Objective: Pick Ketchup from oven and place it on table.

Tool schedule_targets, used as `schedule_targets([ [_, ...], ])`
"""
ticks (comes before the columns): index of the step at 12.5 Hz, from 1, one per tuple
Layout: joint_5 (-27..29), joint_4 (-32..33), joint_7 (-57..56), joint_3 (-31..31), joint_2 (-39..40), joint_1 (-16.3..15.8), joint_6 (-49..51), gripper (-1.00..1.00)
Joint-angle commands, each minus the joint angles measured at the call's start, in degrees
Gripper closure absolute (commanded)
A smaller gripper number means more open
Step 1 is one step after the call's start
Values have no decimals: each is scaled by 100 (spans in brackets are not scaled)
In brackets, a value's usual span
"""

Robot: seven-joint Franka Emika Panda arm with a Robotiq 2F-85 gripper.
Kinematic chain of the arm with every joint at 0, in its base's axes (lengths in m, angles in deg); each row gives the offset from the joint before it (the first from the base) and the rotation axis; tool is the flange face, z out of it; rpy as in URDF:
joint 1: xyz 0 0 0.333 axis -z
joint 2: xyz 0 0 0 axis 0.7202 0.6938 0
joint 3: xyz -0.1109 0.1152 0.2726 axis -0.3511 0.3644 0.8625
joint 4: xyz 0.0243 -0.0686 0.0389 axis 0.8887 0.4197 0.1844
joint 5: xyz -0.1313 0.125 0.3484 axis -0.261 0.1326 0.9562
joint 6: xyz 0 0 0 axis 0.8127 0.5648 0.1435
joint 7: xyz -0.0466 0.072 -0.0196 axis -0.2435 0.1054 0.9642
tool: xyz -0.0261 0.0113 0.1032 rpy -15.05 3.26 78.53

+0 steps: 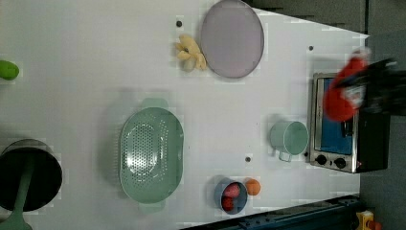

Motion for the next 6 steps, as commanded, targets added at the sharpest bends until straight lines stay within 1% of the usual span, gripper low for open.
schedule_targets([
  [1,-98,877,151,-209,140,295,-742,-29],
  [4,-97,1905,159,-299,230,307,-1825,-29],
  [6,-97,2365,159,-313,432,313,-2437,-29],
])
